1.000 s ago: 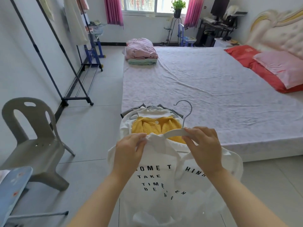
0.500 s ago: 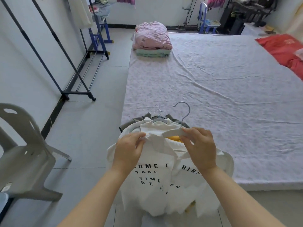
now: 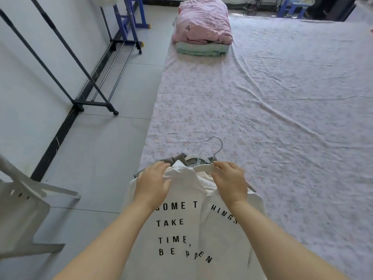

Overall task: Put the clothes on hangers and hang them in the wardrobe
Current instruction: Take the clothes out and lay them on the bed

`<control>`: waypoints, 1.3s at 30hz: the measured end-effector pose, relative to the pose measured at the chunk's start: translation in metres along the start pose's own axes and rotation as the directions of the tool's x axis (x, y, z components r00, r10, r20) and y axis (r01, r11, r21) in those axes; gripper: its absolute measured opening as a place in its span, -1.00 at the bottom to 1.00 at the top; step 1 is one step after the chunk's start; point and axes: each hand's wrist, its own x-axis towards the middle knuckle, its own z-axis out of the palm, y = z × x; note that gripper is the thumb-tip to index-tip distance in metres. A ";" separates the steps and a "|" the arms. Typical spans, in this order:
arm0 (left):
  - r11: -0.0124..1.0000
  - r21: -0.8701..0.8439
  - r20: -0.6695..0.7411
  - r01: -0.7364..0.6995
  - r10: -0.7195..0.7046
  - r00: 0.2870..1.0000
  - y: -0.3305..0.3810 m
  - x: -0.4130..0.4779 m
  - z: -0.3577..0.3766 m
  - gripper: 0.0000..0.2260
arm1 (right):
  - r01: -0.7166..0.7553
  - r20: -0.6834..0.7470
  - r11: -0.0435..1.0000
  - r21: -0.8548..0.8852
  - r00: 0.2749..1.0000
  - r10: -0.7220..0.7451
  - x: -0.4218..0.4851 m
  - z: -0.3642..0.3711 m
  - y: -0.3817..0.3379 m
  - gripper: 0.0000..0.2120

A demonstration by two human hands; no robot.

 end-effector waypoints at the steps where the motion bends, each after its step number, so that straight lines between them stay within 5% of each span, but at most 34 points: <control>1: 0.999 0.034 0.042 0.023 -0.024 0.999 -0.004 0.006 0.008 -0.62 | -0.006 0.069 0.998 -0.055 0.998 0.010 0.007 0.007 0.005 -0.67; 11: 0.974 0.223 0.248 -0.029 -0.028 0.968 -0.015 -0.004 0.040 -0.61 | -0.063 0.312 0.980 -0.190 0.942 0.121 -0.029 0.019 0.043 -0.55; 18: 0.917 0.315 0.279 -0.243 0.156 0.948 0.019 -0.005 0.018 -0.61 | -0.172 0.284 0.960 -0.222 0.930 0.232 -0.067 -0.012 0.036 -0.52; 24: 0.818 0.324 0.394 -0.475 0.339 0.854 0.054 -0.017 0.006 -0.63 | -0.297 0.167 0.923 -0.246 0.925 0.342 -0.125 -0.042 0.025 -0.53; 31: 0.559 0.235 0.620 -0.795 0.544 0.565 0.085 -0.071 0.001 -0.65 | -0.620 -0.049 0.744 -0.250 0.775 0.630 -0.243 -0.065 0.009 -0.62; 39: 0.128 -0.022 0.733 -0.992 0.676 0.071 0.130 -0.203 0.005 -0.59 | -0.909 -0.333 0.415 0.023 0.385 0.861 -0.456 -0.069 -0.030 -0.52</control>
